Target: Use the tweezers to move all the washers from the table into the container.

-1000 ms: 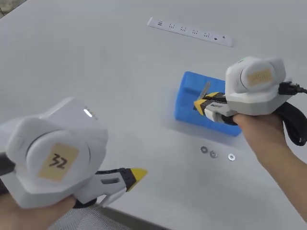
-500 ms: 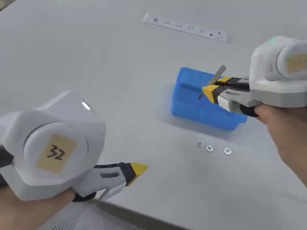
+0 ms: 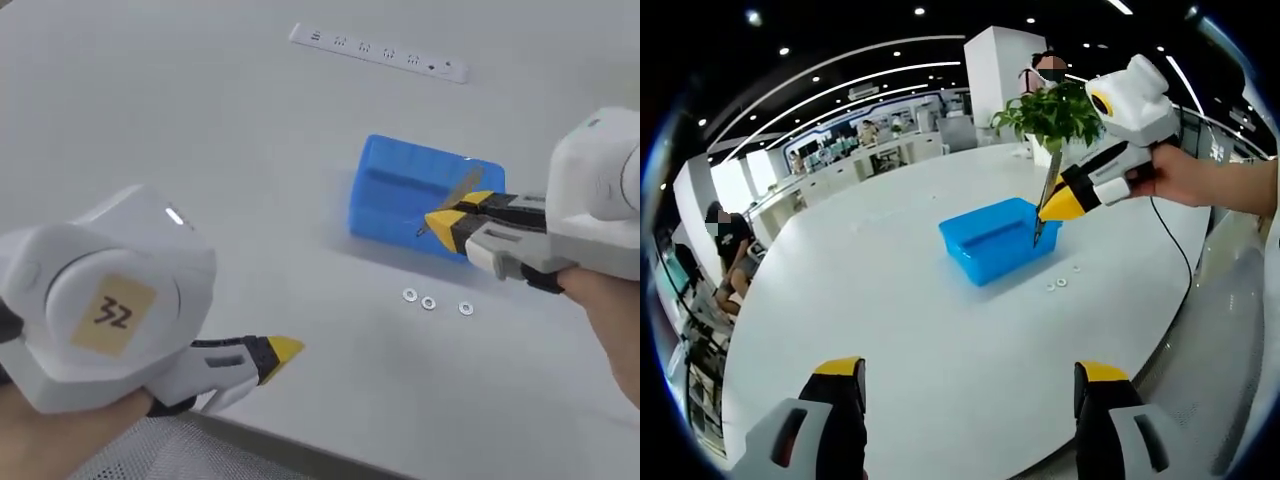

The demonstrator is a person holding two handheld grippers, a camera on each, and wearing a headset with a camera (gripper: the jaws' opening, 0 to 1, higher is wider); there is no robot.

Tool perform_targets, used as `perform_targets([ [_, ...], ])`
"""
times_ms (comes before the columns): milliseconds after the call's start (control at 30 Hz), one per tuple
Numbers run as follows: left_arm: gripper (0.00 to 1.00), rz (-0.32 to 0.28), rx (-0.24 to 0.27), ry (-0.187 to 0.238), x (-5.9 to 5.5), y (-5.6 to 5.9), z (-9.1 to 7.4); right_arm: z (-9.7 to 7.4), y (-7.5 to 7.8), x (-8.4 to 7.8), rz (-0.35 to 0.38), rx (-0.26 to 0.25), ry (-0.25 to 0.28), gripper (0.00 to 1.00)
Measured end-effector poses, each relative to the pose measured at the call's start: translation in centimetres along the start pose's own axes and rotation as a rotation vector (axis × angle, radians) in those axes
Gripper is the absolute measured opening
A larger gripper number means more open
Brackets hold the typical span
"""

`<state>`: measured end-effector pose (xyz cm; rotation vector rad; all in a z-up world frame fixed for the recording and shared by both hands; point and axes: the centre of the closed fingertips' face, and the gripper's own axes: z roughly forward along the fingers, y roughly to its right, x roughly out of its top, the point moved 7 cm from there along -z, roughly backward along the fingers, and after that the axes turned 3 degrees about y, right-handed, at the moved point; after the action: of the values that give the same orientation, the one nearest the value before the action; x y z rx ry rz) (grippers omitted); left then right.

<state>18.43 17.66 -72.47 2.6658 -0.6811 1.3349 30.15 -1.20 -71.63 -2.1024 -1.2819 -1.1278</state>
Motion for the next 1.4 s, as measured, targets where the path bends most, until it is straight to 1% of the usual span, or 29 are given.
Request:
perform_targets([
  [33,0.88,0.001,0.001,-0.001,0.0,0.0,0.0,0.1,-0.2,-0.3,0.000,0.005,-0.002,0.04],
  [100,0.88,0.002,0.003,-0.003,0.0,0.0,0.0,0.3,-0.9,-0.8,0.006,0.037,-0.016,0.04],
  [200,0.87,0.001,0.005,-0.003,0.0,-0.1,0.0,0.5,-1.3,-1.1,-0.013,0.040,-0.021,0.04],
  [267,0.87,0.002,0.005,-0.004,0.0,-0.2,0.0,0.7,-1.3,-1.5,-0.014,0.042,-0.035,0.04],
  [367,0.87,0.004,0.007,-0.008,-0.1,-0.2,0.0,1.0,-1.0,-2.5,-0.025,0.029,-0.067,0.04],
  [500,0.86,0.003,0.006,-0.010,-0.1,-0.2,0.1,1.3,-0.9,-3.4,0.004,0.037,-0.083,0.04],
  [667,0.86,0.011,0.007,-0.016,-0.2,-0.2,0.1,1.6,-0.7,-4.4,0.004,0.033,-0.105,0.04],
  [800,0.86,0.009,0.007,-0.015,-0.2,-0.2,0.2,1.6,-0.3,-4.7,0.013,0.026,-0.110,0.04],
  [933,0.86,0.009,0.013,-0.028,-0.3,-0.3,0.3,1.9,0.0,-5.2,0.003,0.025,-0.125,0.04],
  [967,0.85,0.007,0.012,-0.030,-0.4,-0.3,0.3,1.9,0.0,-5.3,0.006,0.027,-0.125,0.04],
  [1000,0.85,0.005,0.013,-0.030,-0.4,-0.3,0.3,1.9,0.1,-5.2,0.026,0.029,-0.116,0.04],
  [1067,0.85,0.009,0.014,-0.031,-0.4,-0.3,0.3,2.0,0.1,-5.1,0.028,0.026,-0.112,0.04],
  [1200,0.84,0.021,0.016,-0.039,-0.5,-0.3,0.3,2.1,0.1,-5.1,0.017,0.025,-0.114,0.04],
  [1300,0.84,0.011,0.016,-0.034,-0.4,-0.3,0.3,2.1,0.0,-5.1,0.005,0.026,-0.115,0.04],
  [1400,0.83,0.018,0.021,-0.040,-0.5,-0.3,0.3,2.1,-0.1,-5.1,-0.003,0.025,-0.118,0.04],
])
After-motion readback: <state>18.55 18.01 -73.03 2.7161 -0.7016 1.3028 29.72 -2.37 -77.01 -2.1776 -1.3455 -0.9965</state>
